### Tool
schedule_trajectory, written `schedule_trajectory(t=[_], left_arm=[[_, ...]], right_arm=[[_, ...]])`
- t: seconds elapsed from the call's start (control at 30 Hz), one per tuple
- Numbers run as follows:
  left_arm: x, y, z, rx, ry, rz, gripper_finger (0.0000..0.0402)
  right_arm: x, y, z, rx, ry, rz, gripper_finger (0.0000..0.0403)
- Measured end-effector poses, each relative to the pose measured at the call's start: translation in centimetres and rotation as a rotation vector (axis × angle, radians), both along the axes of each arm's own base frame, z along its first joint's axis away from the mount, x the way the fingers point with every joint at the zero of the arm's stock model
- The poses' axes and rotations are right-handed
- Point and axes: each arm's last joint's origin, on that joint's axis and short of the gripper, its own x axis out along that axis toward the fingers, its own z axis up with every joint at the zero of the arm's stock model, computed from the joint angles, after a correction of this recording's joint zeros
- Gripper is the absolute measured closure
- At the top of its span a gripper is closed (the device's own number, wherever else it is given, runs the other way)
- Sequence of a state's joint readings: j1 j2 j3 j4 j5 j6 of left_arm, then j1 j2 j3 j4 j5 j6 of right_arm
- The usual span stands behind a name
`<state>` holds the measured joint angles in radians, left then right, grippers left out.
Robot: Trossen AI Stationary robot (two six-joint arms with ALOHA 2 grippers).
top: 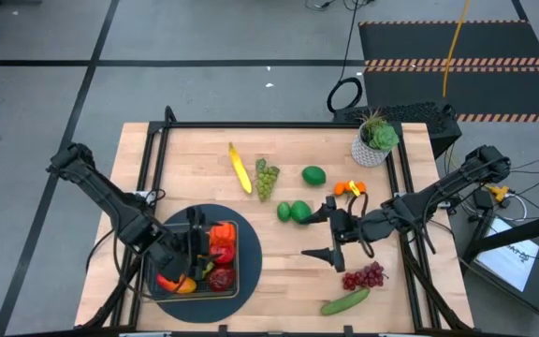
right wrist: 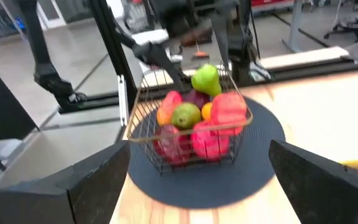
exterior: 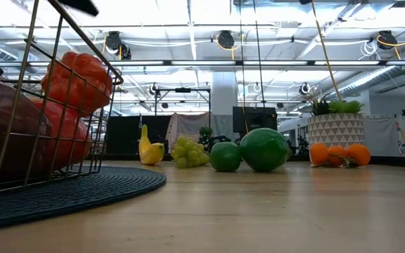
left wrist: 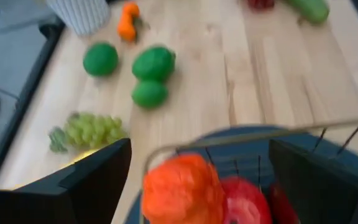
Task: Build produce basket
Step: Put the bottom right lime into the gold wire basket
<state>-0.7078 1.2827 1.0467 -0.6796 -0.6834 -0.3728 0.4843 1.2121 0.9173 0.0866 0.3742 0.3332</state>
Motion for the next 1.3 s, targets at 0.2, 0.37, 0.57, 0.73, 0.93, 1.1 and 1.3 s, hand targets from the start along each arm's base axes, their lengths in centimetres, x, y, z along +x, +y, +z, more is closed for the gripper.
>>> schedule_trajectory(t=[0.2,0.37,0.57,0.73,0.93,1.1,1.3], left_arm=[[0.3,-0.5,3.0,0.023,-0.078,-0.034,0.0068],[0.2,-0.6,3.9,0.122,-0.121,-0.033,0.0113],[0.4,-0.2,4.0,0.204,-0.127,-0.026,0.0147],[1.3,0.5,4.3,0.216,-0.151,0.004,0.0151],[1.9,1.4,4.4,0.216,-0.153,0.04,0.0151],[2.1,1.7,4.3,0.177,-0.148,0.049,0.0151],[2.3,1.5,4.5,0.138,-0.162,0.017,0.0151]], right_arm=[[-0.3,-0.4,-1.1,0.0,0.104,-0.089,0.0025],[-0.8,-0.9,-2.0,0.007,0.188,-0.209,0.0025],[-1.3,-1.3,-3.9,-0.054,0.235,-0.294,0.0025],[-1.8,-2.2,-6.1,-0.112,0.275,-0.348,0.0025],[-2.1,-3.0,-8.6,-0.182,0.318,-0.356,0.0025],[-1.7,-2.9,-10.4,-0.232,0.268,-0.326,0.0025],[-1.1,-3.1,-12.2,-0.314,0.292,-0.358,0.0014]])
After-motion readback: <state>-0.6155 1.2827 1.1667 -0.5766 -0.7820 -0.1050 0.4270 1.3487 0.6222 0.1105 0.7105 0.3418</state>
